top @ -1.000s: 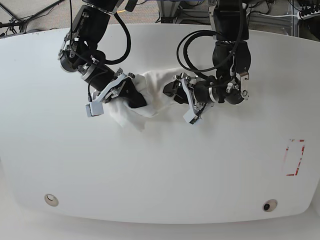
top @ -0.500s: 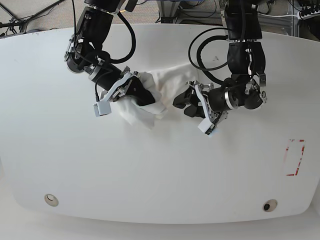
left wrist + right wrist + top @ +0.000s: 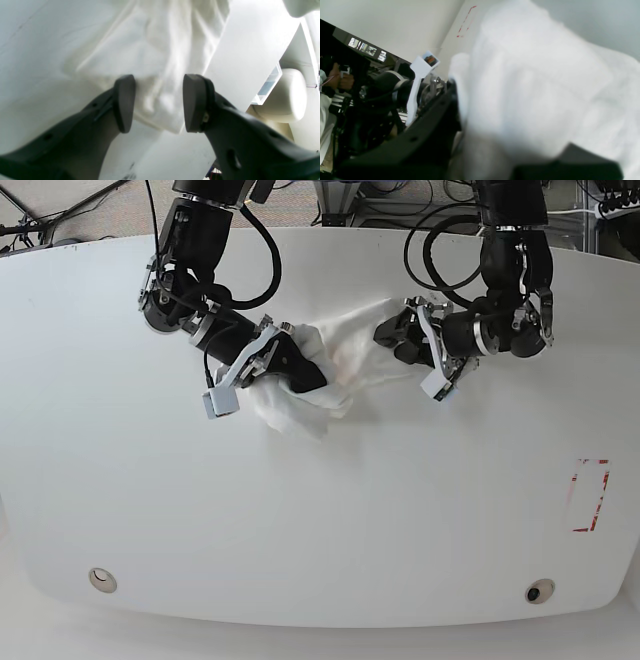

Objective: Fold the T-shirt properly
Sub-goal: 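Grasp both strip ends and fold them toward each other, then press the folded bundle flat with the right gripper, withdraw the left gripper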

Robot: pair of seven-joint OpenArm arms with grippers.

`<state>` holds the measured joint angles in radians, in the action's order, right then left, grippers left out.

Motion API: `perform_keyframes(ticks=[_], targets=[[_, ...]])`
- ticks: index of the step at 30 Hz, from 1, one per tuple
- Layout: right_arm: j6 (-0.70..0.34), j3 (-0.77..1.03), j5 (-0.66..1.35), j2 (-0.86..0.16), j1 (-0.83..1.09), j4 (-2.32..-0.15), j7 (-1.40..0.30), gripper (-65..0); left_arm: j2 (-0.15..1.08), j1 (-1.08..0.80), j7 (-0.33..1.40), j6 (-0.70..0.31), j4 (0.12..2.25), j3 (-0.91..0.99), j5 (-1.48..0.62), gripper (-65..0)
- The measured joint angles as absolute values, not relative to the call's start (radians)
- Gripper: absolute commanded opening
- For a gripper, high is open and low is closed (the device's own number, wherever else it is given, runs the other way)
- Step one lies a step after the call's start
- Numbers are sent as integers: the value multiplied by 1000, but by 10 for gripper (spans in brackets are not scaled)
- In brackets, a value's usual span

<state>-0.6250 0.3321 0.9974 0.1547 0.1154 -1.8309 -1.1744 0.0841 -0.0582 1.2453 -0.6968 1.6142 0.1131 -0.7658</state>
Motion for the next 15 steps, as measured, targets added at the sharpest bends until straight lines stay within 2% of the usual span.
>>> perform_keyframes(ticks=[8,15], targets=[[-625,319,996,155,108,-1831,-1171,-650,90,-41,1083,-697,1440,22,-807,-362],[-625,312,911,154,110,-1818,-1171,-650,87,-39,1073,-698,1432,12,-809,-362]])
